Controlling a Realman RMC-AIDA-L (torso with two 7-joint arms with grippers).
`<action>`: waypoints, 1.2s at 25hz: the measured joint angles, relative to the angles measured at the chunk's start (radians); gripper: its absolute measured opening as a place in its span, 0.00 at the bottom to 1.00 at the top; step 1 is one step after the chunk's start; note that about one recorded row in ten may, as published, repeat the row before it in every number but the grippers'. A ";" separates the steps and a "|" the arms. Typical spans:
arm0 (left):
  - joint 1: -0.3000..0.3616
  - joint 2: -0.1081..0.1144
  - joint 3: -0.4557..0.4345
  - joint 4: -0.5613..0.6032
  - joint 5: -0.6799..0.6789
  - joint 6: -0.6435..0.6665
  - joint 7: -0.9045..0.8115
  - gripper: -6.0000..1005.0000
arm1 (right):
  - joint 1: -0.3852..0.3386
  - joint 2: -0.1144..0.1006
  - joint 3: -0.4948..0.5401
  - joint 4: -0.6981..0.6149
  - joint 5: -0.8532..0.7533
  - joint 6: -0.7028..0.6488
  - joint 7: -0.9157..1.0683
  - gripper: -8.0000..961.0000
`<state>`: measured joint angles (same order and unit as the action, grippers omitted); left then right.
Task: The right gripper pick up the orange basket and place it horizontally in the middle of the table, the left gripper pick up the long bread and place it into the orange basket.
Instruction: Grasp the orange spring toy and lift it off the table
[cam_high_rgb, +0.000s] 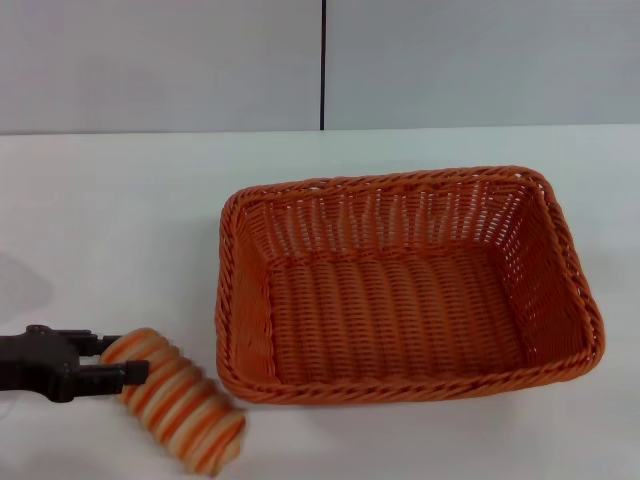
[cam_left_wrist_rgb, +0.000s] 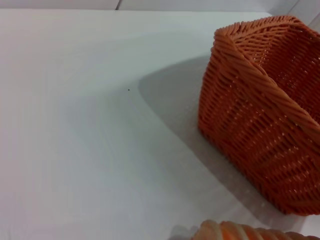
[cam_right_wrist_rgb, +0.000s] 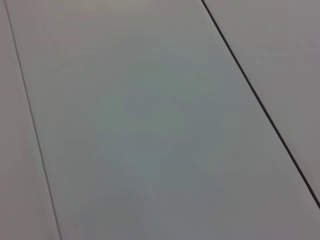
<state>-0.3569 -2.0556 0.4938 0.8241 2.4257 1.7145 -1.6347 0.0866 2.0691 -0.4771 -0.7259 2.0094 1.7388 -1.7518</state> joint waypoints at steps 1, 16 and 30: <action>0.002 0.000 0.000 0.001 -0.001 0.006 0.023 0.63 | 0.000 0.000 0.002 0.000 0.000 0.000 0.000 0.45; -0.001 0.002 -0.003 0.041 0.002 0.041 0.029 0.53 | 0.012 -0.003 0.006 0.025 0.000 0.001 0.005 0.46; -0.006 0.033 -0.018 0.057 -0.003 0.061 -0.027 0.42 | 0.015 -0.009 0.006 0.025 0.000 -0.001 0.008 0.47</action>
<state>-0.3633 -2.0223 0.4757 0.8807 2.4225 1.7750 -1.6613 0.1020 2.0602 -0.4709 -0.7010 2.0095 1.7378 -1.7435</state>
